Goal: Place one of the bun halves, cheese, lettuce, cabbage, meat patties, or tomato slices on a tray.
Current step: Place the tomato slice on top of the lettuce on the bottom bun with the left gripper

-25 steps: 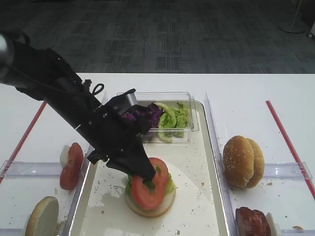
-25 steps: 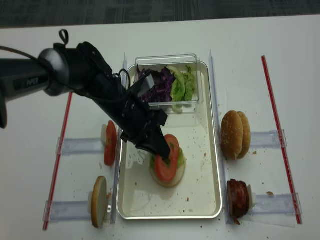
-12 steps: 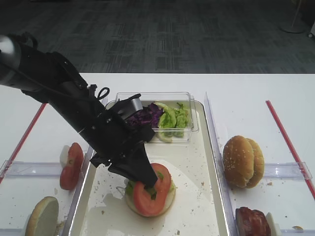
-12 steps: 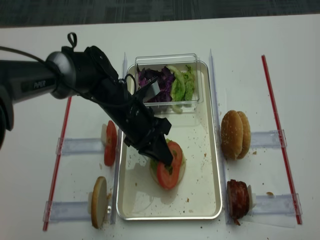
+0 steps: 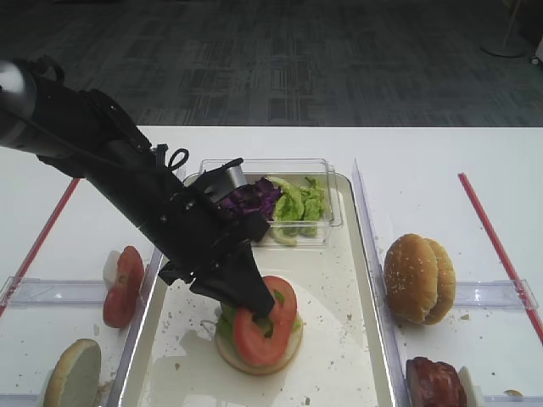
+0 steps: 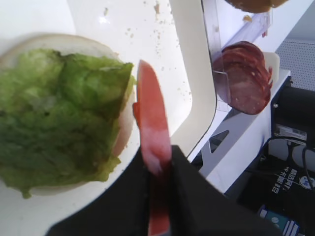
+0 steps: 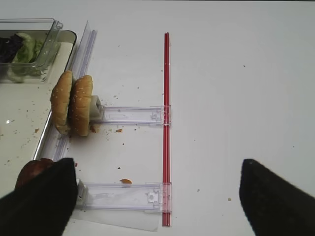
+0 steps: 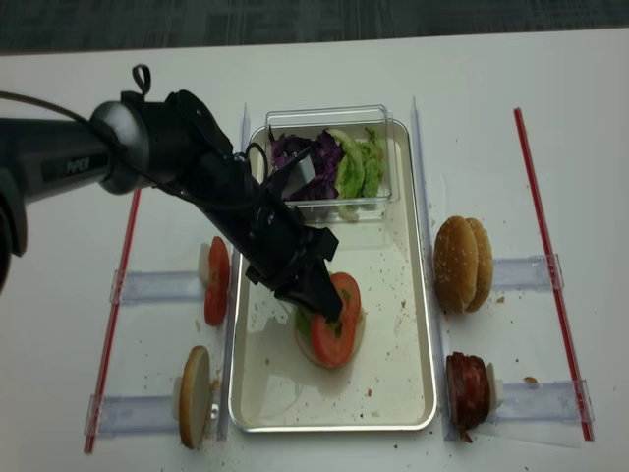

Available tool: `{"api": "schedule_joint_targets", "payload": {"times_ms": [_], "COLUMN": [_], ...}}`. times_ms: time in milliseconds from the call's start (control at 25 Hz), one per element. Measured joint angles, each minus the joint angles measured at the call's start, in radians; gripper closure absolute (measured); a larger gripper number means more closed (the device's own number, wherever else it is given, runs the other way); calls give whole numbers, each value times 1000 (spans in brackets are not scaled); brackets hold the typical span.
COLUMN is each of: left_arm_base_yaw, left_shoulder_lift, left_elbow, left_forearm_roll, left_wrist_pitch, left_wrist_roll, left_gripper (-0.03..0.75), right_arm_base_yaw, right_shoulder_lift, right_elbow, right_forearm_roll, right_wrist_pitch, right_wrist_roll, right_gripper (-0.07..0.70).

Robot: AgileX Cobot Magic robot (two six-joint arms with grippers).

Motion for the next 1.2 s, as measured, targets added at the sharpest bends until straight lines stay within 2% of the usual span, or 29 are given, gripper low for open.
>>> {"api": "schedule_joint_targets", "payload": {"times_ms": [400, 1200], "left_arm_base_yaw": [0, 0], "left_shoulder_lift": [0, 52], "left_elbow": [0, 0], "left_forearm_roll": [0, -5], "left_wrist_pitch": [-52, -56], "left_wrist_roll": [2, 3], "left_gripper": [681, 682], "right_arm_base_yaw": [0, 0], "right_shoulder_lift": [0, 0], "right_elbow": [0, 0], "right_forearm_roll": [0, 0], "right_wrist_pitch": [0, 0], "right_wrist_roll": [0, 0], "right_gripper": [-46, -46]}}
